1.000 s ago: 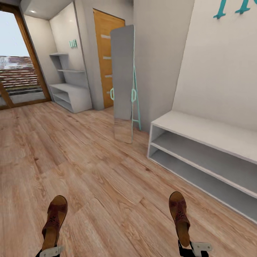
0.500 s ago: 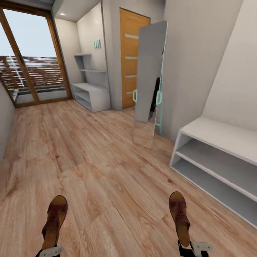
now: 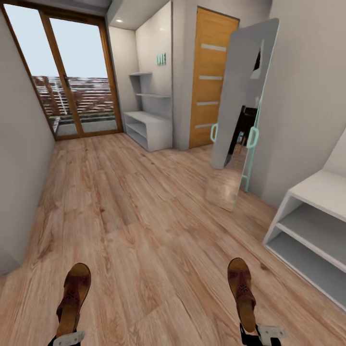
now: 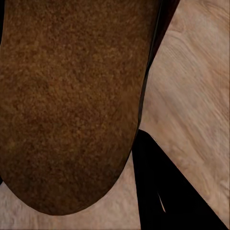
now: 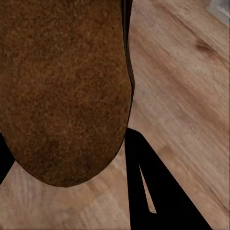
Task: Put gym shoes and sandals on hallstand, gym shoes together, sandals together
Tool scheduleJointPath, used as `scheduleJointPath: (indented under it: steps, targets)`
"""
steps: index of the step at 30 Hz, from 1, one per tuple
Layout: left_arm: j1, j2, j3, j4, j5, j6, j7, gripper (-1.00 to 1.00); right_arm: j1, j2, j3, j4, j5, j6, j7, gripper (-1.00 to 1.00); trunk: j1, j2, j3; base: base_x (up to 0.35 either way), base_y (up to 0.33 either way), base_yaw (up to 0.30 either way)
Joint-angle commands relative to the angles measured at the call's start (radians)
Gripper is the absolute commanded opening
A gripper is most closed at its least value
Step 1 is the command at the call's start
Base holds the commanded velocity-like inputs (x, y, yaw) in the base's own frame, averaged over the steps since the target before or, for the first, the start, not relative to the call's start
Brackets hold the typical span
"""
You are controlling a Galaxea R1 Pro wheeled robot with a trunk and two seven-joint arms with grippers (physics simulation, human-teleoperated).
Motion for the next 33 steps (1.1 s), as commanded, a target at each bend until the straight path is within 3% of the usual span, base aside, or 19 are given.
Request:
scheduleJointPath:
  steps: [1, 33]
  targets:
    - [-0.001, 0.0, 0.0, 0.001, 0.006, -0.002, -0.006, -1.0, 0.0, 0.0, -0.003, 0.0, 0.001, -0.002, 0.0, -1.0, 0.0, 0.0, -0.001, 0.317, 0.106, 0.281]
    - [-0.001, 0.001, 0.0, 0.001, 0.009, -0.002, -0.006, -1.0, -0.001, 0.002, -0.003, 0.0, 0.001, -0.002, 0.0, -1.0, 0.0, 0.0, -0.001, 0.334, 0.014, 0.281]
